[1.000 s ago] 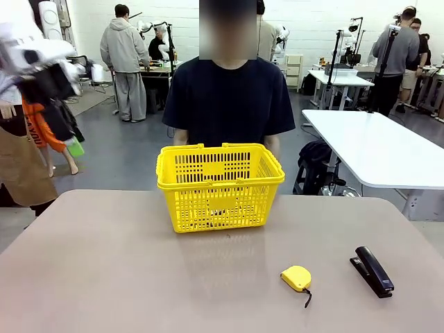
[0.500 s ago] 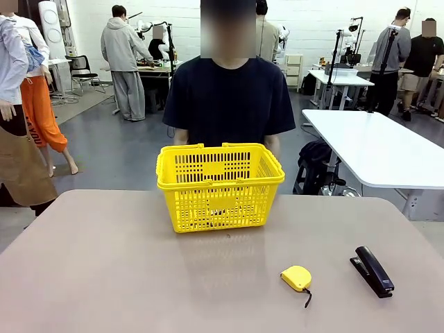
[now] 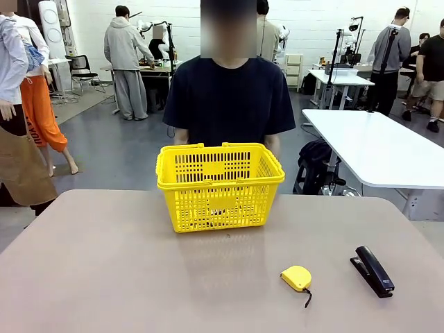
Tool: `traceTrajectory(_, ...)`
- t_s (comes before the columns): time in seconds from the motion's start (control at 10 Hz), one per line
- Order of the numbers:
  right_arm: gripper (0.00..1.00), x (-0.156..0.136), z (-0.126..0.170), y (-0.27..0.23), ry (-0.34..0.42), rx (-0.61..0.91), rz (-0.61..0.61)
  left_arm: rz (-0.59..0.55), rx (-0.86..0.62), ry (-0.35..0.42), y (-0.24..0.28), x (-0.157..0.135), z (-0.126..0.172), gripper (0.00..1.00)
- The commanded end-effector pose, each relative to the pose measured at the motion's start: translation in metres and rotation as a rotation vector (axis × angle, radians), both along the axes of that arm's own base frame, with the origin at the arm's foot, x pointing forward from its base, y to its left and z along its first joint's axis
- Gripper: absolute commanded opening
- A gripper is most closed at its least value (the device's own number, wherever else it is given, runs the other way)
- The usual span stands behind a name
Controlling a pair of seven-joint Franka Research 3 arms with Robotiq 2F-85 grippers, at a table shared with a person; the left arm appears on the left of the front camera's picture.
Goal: Place the items the person wants into the basket.
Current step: Pick up the item the person points to and place it in the Market Basket.
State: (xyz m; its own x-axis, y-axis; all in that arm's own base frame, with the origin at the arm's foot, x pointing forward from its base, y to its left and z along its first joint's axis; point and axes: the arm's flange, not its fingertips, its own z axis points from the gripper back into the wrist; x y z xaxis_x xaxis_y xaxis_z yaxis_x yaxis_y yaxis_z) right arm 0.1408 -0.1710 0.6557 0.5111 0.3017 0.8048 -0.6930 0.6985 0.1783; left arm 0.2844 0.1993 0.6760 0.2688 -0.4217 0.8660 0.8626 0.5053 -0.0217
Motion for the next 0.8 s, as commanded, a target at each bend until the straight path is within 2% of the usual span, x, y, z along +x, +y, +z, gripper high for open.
traceTrajectory(0.0,1.00,0.000,0.000,0.001,-0.003,0.003,0.009,-0.015,0.035,-0.015,-0.008,-0.003,0.001,1.00)
traceTrajectory(0.2,1.00,0.000,0.000,0.001,-0.003,0.003,0.009,0.090,0.261,0.084,-0.021,0.007,0.021,1.00)
traceTrajectory(0.4,1.00,0.000,0.000,0.001,-0.003,0.003,0.009,0.128,0.358,0.198,-0.036,0.007,0.027,1.00)
traceTrajectory(0.5,1.00,0.000,0.000,0.001,-0.003,0.003,0.009,0.127,0.369,0.191,-0.037,0.010,0.032,1.00)
traceTrajectory(0.7,1.00,0.000,0.000,0.001,-0.003,0.003,0.009,0.203,0.303,0.111,-0.038,-0.009,0.027,1.00)
